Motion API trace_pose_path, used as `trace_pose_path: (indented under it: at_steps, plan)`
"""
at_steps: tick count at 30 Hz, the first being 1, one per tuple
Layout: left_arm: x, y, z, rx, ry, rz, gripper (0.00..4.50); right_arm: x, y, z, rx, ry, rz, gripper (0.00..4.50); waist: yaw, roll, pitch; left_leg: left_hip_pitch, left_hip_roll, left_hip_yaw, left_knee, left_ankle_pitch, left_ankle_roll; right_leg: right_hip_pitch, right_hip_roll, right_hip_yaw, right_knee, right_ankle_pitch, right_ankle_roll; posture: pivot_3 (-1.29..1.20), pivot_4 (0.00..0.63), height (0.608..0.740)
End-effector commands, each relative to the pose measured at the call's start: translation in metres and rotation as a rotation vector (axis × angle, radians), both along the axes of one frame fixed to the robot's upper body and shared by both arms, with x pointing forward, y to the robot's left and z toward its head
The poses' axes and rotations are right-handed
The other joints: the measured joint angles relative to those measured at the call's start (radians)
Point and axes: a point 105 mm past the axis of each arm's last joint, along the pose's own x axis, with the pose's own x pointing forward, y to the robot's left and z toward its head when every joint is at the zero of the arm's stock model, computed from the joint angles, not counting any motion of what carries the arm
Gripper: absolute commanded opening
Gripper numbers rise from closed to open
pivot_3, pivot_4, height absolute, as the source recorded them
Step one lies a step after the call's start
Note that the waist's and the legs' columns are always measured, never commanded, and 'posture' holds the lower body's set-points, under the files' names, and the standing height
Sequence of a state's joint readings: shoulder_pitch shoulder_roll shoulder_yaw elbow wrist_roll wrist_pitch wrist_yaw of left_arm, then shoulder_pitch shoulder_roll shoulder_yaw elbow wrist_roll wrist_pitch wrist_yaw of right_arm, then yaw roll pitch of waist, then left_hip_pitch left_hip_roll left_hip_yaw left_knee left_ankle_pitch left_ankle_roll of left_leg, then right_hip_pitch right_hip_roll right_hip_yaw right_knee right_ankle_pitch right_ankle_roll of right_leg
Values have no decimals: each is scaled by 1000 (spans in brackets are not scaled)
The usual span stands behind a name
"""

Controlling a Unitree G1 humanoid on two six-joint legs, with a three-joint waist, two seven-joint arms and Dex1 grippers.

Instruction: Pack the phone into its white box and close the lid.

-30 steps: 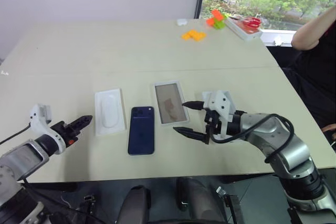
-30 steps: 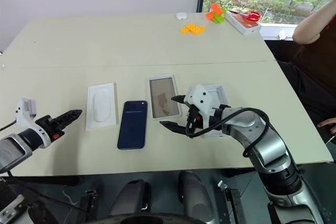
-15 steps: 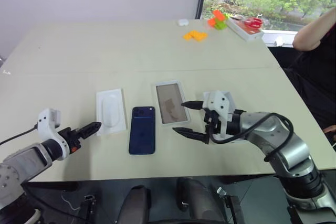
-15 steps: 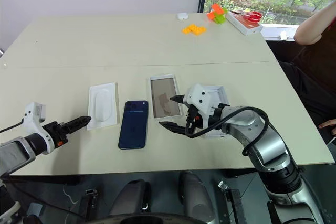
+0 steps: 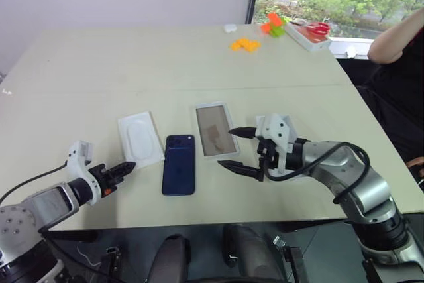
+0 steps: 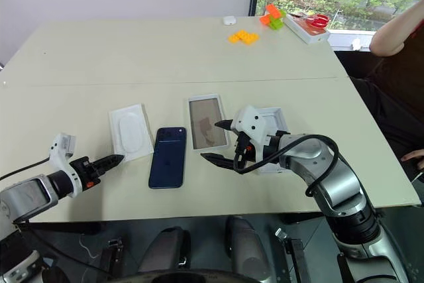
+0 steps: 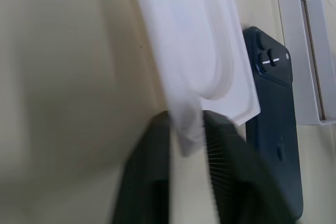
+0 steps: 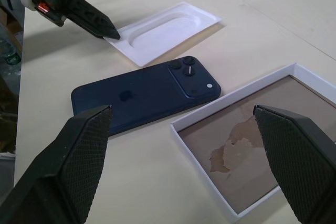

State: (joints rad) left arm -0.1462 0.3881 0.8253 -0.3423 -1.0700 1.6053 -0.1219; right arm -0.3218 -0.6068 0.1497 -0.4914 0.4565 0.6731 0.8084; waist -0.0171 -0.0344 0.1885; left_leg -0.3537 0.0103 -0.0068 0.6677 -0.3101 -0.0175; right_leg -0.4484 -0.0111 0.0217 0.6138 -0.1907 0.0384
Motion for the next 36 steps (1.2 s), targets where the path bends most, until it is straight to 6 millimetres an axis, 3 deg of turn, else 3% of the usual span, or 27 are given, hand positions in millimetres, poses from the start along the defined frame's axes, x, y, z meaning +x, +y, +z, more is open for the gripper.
trace_pose_path:
  at_steps: [1, 7, 12, 18, 21, 25, 29, 36]
  plan:
    - [2, 10, 7, -2, -33, 53, 60, -3, 6, 10, 20, -37, 24, 4500, 0, 0, 0, 0, 0, 0, 0, 0, 0, 0, 0, 0, 0, 0, 0, 0, 150, 740]
    - [5, 20, 32, -144, -195, 129, 60, -2, 6, 10, 22, -41, 24, 4500, -1, 0, 0, 0, 0, 0, 0, 0, 0, 0, 0, 0, 0, 0, 0, 0, 150, 740]
    - [4, 11, 43, -211, -256, 93, 60, -2, 5, 11, 18, -44, 25, 4500, 2, -1, 0, 0, 0, 0, 0, 0, 0, 0, 0, 0, 0, 0, 0, 0, 150, 740]
    - [18, -64, 39, -252, -180, -109, 60, 12, -13, 16, -20, -79, -32, 4500, 8, -1, 0, 0, 0, -1, 0, 0, -1, 1, -3, 0, 0, 0, 0, 0, 150, 740]
    - [28, -106, 47, -279, -151, -149, 60, 18, -24, 18, -44, -98, -62, 4500, 7, -2, 0, 0, -1, -1, 0, 0, -1, 2, -4, 1, -1, 2, 2, 0, 150, 740]
    - [32, -141, 51, -343, -36, -159, 60, 21, -33, 19, -69, -113, -81, 4500, 5, -2, 0, -1, -1, -2, 0, 0, -1, 2, -4, 2, -1, 4, 0, 0, 150, 740]
    - [35, -164, 55, -367, 43, -135, 60, 22, -37, 18, -80, -124, -95, 4500, 6, -2, 0, -1, -2, -1, 0, 1, -1, 4, -1, 2, -1, 4, 0, 0, 150, 740]
    - [39, -180, 52, -323, 147, -66, 60, 21, -38, 17, -79, -126, -101, 4500, 10, -2, 0, -1, -2, -1, 0, 3, -5, 5, -1, 1, -1, 3, -2, 0, 150, 740]
